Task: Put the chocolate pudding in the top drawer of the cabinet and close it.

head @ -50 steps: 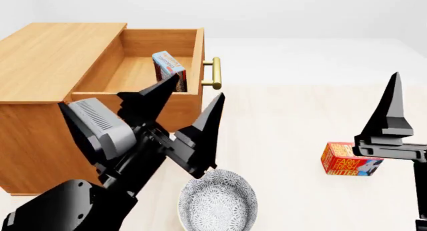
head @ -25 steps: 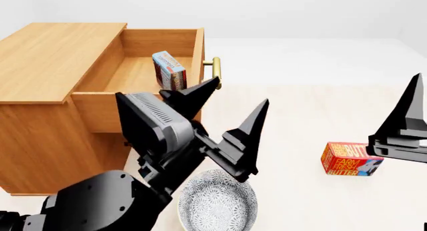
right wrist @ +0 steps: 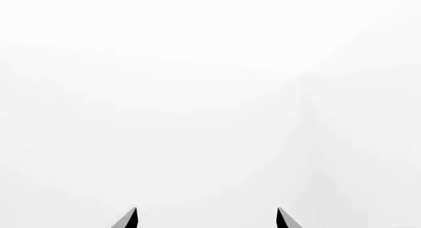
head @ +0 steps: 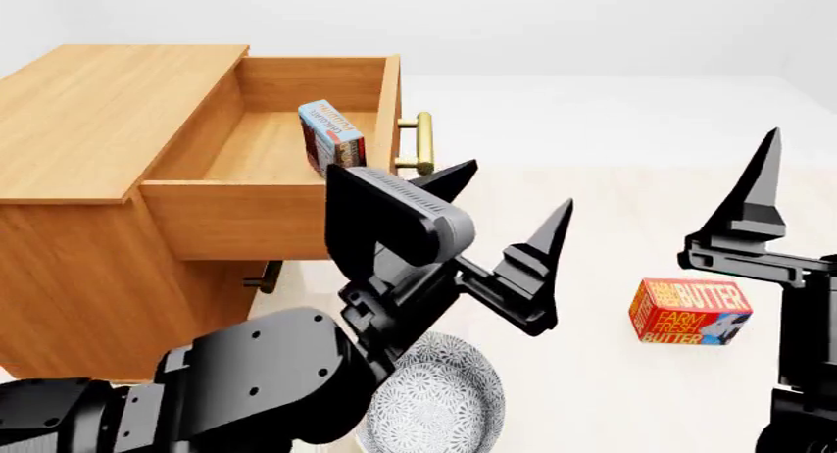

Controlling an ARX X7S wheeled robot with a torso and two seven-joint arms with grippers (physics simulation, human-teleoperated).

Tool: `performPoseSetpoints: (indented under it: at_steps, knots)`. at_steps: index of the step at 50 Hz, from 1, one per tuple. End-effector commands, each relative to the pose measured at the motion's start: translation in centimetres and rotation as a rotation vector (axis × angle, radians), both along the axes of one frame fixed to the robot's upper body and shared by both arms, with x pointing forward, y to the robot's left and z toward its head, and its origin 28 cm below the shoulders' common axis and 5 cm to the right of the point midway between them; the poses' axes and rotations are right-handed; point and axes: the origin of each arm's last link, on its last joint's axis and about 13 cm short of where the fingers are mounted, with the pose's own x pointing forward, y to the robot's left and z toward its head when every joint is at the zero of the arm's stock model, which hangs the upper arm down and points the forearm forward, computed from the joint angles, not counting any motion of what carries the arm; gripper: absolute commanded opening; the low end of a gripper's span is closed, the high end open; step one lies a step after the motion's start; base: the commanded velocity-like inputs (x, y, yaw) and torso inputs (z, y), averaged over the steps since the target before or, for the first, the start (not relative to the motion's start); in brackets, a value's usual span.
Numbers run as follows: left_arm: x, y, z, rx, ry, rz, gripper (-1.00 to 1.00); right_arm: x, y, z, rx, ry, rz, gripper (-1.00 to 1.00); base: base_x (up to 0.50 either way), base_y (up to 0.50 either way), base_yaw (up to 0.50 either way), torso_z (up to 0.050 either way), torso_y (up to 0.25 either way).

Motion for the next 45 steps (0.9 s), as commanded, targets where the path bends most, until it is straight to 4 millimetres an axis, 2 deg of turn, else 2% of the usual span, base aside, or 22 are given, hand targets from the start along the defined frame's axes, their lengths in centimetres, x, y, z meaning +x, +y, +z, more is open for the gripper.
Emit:
performPoseSetpoints:
  at_steps: [1, 13, 22, 36, 45]
  knots:
    - [1.0, -0.7, -0.6, 0.028, 0.028, 0.010, 1.00, -0.3, -0.3, 0.0, 0.021, -0.025, -0.036, 1.00, 0.00, 0.00, 0.00, 0.000, 0.000]
    - [1.6, -1.0, -1.0, 0.044, 0.043, 0.017, 1.00, -2.4, -1.3, 0.2, 0.032, -0.048, -0.094, 1.00, 0.00, 0.00, 0.00, 0.000, 0.000]
    - [2.1, -1.5, -1.2, 0.054, 0.063, 0.043, 1.00, -2.8, -1.4, 0.1, 0.037, -0.047, -0.097, 1.00, 0.00, 0.00, 0.00, 0.000, 0.000]
    - [4.0, -2.6, -2.5, 0.103, 0.105, 0.080, 1.00, -1.9, -1.2, -0.6, 0.049, -0.033, -0.097, 1.00, 0.00, 0.00, 0.00, 0.000, 0.000]
    - [4.4, -3.2, -2.8, 0.134, 0.096, 0.079, 1.00, -1.3, -1.1, -0.8, 0.052, -0.030, -0.097, 1.00, 0.00, 0.00, 0.00, 0.000, 0.000]
